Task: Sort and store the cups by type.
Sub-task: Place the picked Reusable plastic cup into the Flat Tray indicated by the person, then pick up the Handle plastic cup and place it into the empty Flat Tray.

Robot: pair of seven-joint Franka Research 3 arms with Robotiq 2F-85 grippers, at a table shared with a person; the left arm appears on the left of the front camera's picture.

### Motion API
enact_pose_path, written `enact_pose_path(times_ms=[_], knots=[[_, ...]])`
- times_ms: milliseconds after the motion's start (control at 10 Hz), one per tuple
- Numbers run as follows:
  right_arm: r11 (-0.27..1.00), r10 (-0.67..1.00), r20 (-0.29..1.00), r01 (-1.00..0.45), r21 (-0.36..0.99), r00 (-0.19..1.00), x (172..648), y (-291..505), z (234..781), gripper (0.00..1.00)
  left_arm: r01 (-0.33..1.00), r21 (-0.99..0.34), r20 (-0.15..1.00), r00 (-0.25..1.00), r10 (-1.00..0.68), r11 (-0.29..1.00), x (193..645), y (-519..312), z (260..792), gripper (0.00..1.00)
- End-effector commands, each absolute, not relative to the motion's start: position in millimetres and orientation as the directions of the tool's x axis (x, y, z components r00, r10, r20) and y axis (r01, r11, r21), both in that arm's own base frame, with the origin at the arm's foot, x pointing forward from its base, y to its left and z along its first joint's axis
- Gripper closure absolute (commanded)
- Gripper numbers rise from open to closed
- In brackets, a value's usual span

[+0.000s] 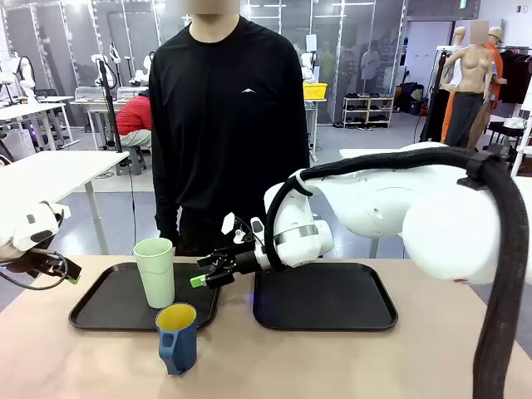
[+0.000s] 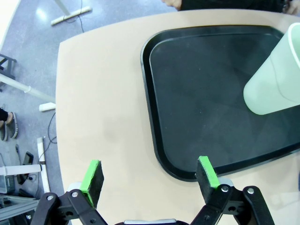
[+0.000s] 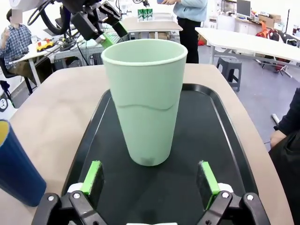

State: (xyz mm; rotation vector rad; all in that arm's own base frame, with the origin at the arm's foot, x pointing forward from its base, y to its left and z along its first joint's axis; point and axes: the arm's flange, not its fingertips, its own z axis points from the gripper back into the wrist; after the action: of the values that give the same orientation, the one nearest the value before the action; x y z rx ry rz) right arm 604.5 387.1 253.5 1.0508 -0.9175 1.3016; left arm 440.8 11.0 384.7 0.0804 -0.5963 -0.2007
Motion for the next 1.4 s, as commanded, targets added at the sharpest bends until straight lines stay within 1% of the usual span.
enact_pose_path(times_ms=[0, 1300], knots=[[-0.024, 0.277, 0.958, -0.996, 0.084, 0.074, 609.3, 392.8, 249.1, 0.00, 0.160, 0.132, 0.550, 0.809, -0.207, 0.978, 441.3, 12.8, 384.5, 0.00], [-0.025, 0.282, 0.957, -0.996, 0.083, 0.073, 609.3, 391.8, 247.9, 0.00, 0.160, 0.132, 0.550, 0.809, -0.207, 0.978, 441.3, 12.8, 384.5, 0.00]])
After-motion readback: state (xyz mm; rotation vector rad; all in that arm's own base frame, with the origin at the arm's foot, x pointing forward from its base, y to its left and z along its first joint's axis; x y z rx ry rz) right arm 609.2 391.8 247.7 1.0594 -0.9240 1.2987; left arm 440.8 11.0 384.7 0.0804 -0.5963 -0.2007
